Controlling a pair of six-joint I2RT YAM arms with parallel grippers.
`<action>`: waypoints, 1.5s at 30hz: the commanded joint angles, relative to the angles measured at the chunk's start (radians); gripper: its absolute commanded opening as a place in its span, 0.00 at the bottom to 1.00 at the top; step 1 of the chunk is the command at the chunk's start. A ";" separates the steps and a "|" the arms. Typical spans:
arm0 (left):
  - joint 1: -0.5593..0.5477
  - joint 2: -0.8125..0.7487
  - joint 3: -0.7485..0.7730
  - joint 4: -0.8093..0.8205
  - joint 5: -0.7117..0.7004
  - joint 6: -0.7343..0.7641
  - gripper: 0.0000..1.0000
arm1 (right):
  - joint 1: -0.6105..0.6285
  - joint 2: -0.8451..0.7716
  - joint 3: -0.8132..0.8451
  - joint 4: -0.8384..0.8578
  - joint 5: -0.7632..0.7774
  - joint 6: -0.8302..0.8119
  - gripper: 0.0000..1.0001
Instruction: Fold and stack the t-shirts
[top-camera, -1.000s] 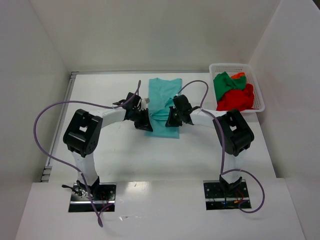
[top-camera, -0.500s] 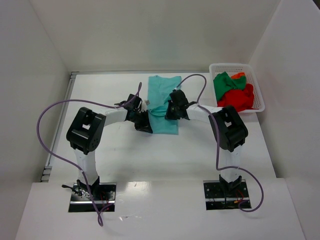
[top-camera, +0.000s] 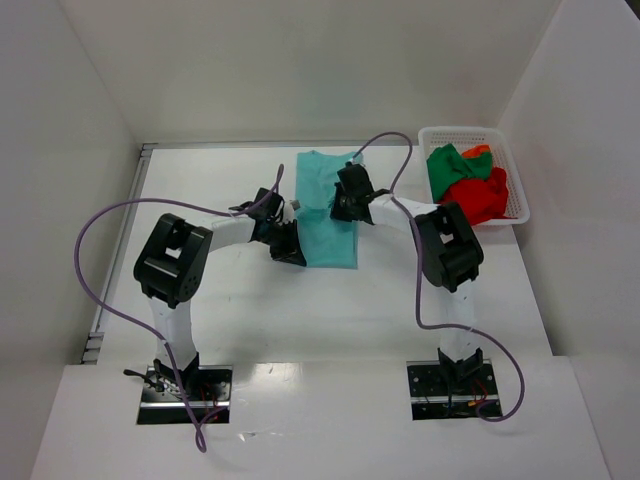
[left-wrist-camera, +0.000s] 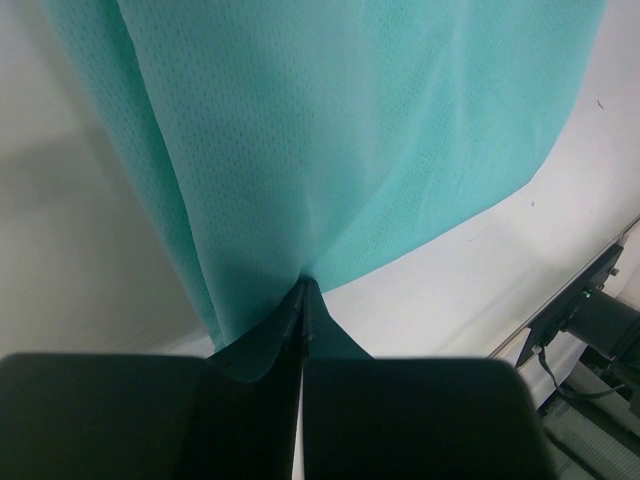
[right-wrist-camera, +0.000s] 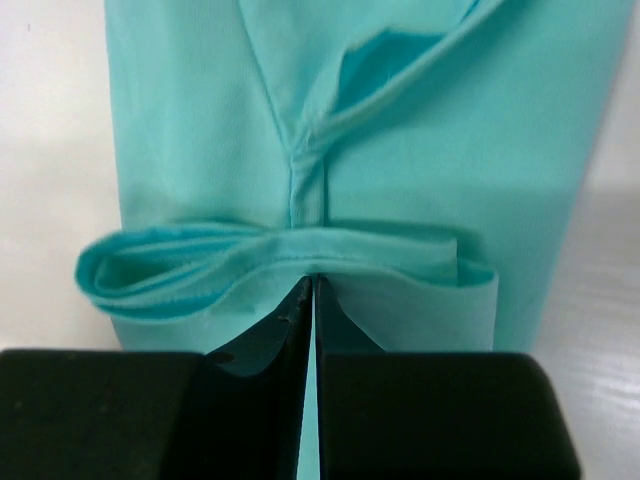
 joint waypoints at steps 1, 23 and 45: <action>-0.002 0.039 -0.006 0.006 -0.043 0.013 0.00 | -0.034 0.032 0.093 0.023 0.049 -0.024 0.08; 0.113 -0.070 0.267 -0.063 0.003 0.054 0.20 | -0.122 -0.344 -0.229 0.087 -0.049 -0.004 0.27; 0.138 0.237 0.462 -0.005 0.069 0.052 0.00 | -0.122 -0.171 -0.178 0.109 -0.158 -0.004 0.11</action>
